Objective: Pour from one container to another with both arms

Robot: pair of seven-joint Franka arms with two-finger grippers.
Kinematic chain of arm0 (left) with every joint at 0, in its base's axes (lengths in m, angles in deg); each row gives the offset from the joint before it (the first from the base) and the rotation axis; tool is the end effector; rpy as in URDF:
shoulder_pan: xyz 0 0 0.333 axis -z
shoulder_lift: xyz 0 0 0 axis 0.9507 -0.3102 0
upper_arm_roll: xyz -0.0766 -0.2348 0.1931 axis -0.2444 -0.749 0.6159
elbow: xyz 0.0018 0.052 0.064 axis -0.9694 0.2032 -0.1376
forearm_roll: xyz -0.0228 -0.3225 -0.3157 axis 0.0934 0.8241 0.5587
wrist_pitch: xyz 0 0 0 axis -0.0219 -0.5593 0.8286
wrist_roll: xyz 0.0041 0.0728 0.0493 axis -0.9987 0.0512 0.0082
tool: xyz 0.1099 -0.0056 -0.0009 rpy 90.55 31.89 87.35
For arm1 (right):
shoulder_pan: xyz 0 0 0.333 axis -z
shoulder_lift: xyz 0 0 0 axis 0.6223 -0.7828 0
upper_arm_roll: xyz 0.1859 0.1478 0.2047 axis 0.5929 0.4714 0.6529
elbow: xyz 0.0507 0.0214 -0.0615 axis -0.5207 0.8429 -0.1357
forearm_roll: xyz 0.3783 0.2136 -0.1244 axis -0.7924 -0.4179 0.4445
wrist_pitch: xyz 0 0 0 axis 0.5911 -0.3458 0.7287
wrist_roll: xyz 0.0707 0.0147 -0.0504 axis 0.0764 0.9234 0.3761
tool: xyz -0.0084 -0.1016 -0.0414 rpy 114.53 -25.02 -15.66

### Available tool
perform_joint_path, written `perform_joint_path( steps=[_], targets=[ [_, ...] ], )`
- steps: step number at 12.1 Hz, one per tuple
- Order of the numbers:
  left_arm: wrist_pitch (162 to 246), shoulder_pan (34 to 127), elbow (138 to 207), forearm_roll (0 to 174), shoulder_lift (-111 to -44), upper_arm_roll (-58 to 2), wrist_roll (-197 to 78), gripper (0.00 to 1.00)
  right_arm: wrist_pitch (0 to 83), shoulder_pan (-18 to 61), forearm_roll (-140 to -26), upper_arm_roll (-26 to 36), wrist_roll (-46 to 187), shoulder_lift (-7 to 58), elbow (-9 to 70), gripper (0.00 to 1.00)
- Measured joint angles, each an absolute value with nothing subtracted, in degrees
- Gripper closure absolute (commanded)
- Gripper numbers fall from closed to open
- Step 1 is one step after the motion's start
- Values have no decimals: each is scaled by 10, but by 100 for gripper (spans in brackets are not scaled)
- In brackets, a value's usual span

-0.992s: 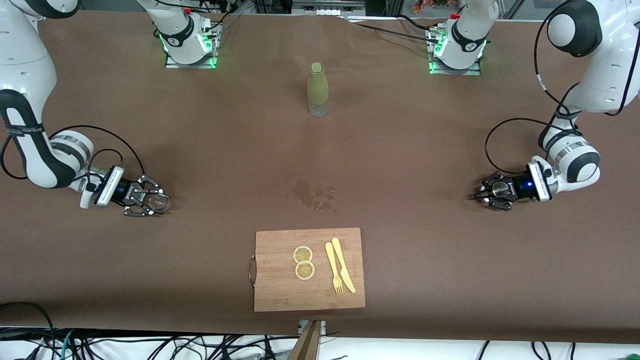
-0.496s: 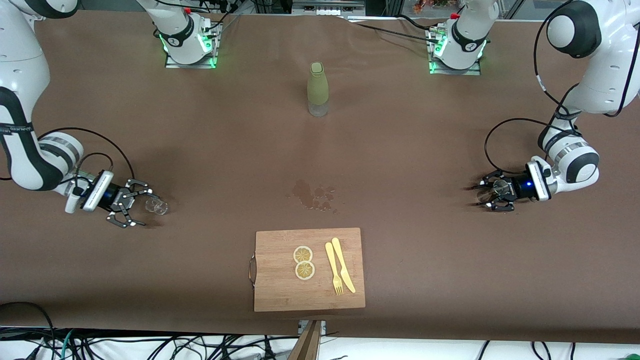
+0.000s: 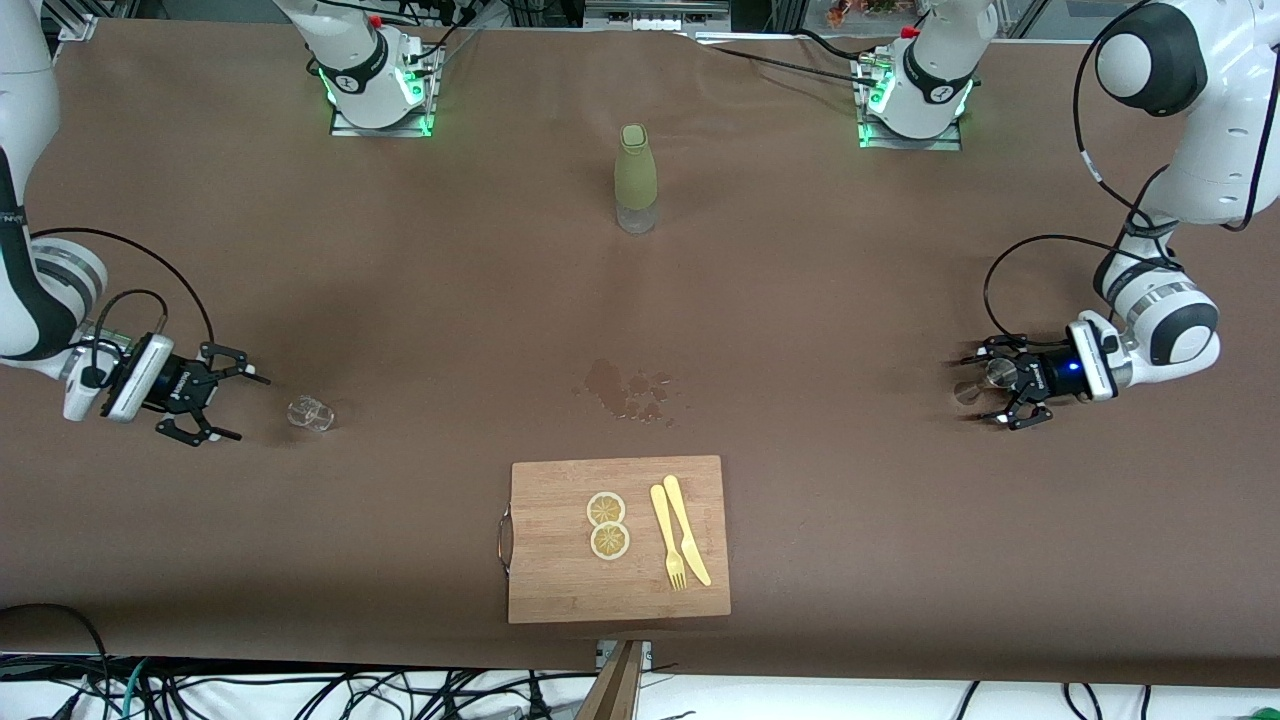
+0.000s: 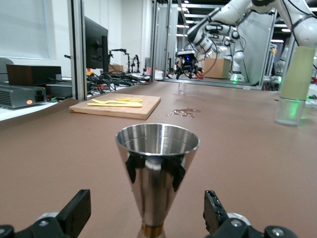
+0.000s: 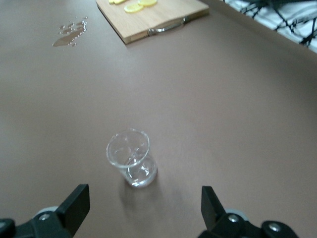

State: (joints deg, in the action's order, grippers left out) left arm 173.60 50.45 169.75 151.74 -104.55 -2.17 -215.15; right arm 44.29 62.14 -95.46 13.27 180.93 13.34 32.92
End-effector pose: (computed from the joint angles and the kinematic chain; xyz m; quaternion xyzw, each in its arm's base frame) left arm 0.5811 0.2006 0.0235 0.6044 -0.4800 0.4762 0.4213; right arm 0.6494 -0.2014 0.1547 -0.7907 -0.4810 -0.2680 0.2676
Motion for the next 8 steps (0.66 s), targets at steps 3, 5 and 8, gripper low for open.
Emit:
perform_joint_path(
  steps=[3,5,8],
  targets=[
    [1709,503,1659,1484,-1048,13,-2150,0,445,583,-845,118,1610,197,343,0],
    [1689,502,1633,1463,-1052,34,-2142,0,447,562,-753,118,1458,243,351,0],
    [1663,502,1591,1435,-1051,68,-2095,0,450,522,-674,117,1257,289,359,0]
  ],
)
